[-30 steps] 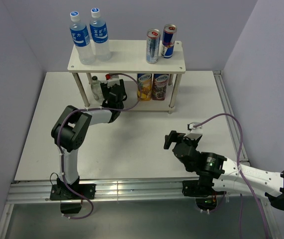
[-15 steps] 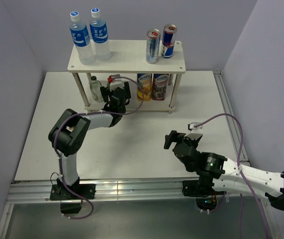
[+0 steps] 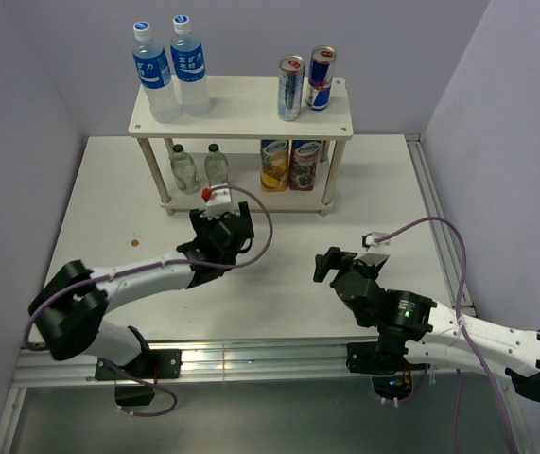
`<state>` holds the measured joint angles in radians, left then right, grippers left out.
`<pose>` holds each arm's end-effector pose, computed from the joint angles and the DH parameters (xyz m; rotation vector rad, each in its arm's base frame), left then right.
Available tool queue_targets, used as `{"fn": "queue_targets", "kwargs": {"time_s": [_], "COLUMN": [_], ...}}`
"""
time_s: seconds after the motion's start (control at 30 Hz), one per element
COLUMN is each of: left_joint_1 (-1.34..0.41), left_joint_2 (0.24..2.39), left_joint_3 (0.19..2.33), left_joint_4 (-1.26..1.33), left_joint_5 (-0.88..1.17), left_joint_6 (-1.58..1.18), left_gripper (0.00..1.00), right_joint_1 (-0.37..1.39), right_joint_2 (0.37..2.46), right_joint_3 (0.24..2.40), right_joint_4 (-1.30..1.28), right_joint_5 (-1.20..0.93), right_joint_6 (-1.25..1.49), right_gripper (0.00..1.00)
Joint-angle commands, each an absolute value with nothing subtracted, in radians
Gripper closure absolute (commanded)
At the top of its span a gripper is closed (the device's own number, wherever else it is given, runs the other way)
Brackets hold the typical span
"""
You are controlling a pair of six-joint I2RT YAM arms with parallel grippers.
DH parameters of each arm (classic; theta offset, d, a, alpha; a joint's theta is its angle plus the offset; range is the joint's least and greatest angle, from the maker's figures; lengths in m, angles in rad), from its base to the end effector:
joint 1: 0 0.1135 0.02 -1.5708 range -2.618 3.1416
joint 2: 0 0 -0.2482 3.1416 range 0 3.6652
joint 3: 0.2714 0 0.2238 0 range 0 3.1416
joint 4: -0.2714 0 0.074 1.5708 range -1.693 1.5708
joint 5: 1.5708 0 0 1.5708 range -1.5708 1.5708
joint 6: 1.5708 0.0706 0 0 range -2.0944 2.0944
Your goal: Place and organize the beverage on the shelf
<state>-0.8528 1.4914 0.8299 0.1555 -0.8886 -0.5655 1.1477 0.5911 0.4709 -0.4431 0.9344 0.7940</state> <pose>0.2458 -0.1981 0.2184 -0.2435 1.8657 -0.0405 0.1065 0.0981 0.2236 0.1795 1.8974 0.3124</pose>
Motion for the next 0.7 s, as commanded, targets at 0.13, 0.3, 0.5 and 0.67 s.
{"fn": "queue_targets", "kwargs": {"time_s": [0.13, 0.3, 0.5, 0.67], "left_joint_1": [-1.132, -1.241, -1.25, -1.25], "left_joint_2": [1.209, 1.083, 0.83, 0.664], "left_joint_3": [0.919, 1.182, 1.235, 1.181], "left_joint_4": [-0.568, -0.914, -0.717, -0.577], "left_joint_5": [-1.092, -1.221, -1.247, -1.213], "left_joint_6": [-0.865, -0.98, -0.672, -0.578], "left_gripper": [0.06, 0.04, 0.01, 0.01], "right_joint_1": [1.155, 1.16, 1.161, 1.16], "right_joint_2": [0.633, 0.661, 0.683, 0.672], "right_joint_3": [0.652, 0.935, 1.152, 1.204], "right_joint_4": [-0.518, -0.551, -0.514, -0.485], "right_joint_5": [0.919, 0.94, 0.986, 1.0], "right_joint_6": [0.786, 0.626, 0.402, 0.353], "right_gripper": [0.03, 0.0, 0.0, 0.0]}}
